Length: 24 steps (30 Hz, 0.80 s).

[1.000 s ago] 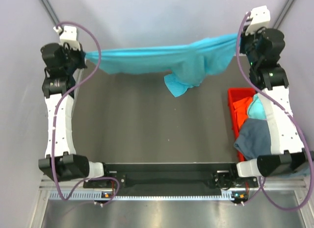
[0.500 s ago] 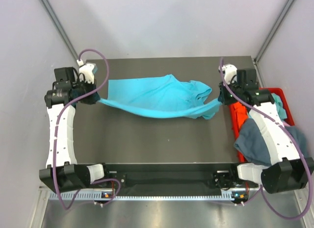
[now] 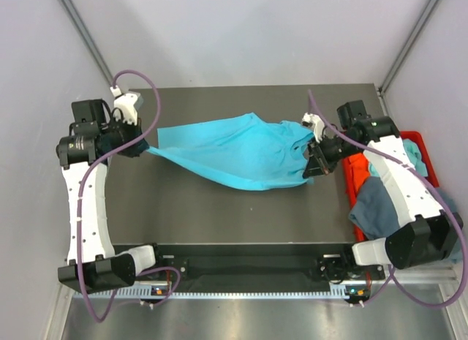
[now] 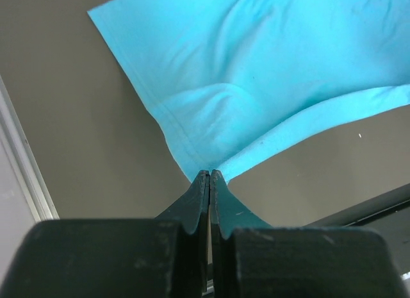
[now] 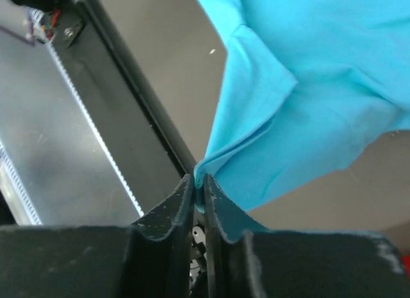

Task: Fold and stack the t-shirts
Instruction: Flatten the tshirt out

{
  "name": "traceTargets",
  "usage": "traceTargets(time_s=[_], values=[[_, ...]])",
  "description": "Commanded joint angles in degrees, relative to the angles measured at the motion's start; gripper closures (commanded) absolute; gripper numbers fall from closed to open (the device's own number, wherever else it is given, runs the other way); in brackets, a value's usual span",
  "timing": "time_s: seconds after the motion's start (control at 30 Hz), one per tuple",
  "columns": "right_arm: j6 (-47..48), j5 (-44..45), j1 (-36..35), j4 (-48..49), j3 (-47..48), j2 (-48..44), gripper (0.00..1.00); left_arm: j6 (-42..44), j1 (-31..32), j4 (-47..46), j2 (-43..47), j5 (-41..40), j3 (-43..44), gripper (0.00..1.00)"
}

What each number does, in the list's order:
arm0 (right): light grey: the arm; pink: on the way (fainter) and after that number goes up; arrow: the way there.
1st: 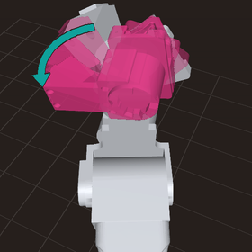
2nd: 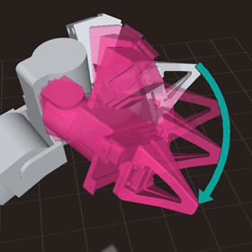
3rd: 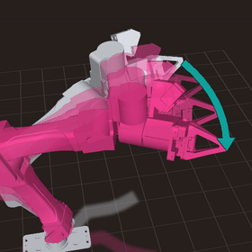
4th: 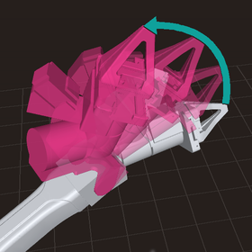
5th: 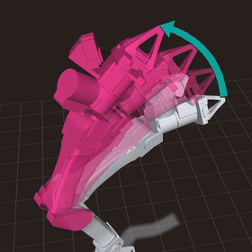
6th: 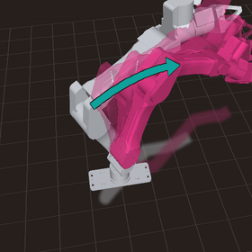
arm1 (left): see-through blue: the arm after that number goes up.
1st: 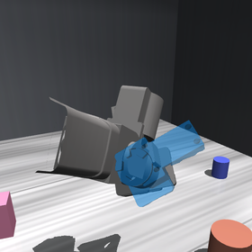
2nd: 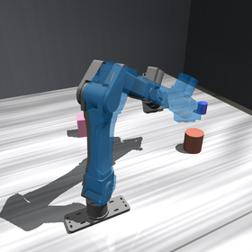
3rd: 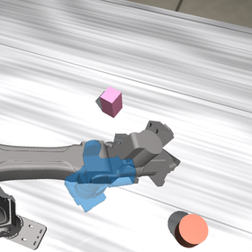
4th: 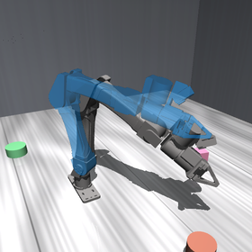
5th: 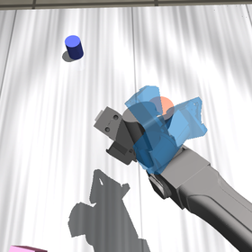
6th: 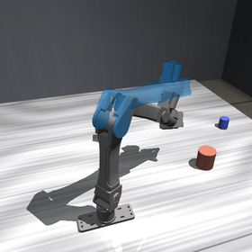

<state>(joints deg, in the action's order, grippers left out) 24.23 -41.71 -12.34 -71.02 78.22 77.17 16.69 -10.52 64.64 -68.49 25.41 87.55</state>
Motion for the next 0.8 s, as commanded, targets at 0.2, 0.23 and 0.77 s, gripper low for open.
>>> traceTargets(time_s=[0.2,0.23,0.77], values=[[12.6,0.7,-0.6,-12.5,20.5,9.6,0.34,1.3,-0.4,0.0,-3.7,1.4,11.3,1.0],[12.6,4.1,-0.6,-10.6,23.0,10.6,0.29,1.3,-0.4,0.0,-4.6,1.4,14.4,1.0],[-13.8,22.9,0.1,21.4,37.2,49.5,0.33,1.3,-0.4,0.0,-8.6,1.4,14.8,1.0]])
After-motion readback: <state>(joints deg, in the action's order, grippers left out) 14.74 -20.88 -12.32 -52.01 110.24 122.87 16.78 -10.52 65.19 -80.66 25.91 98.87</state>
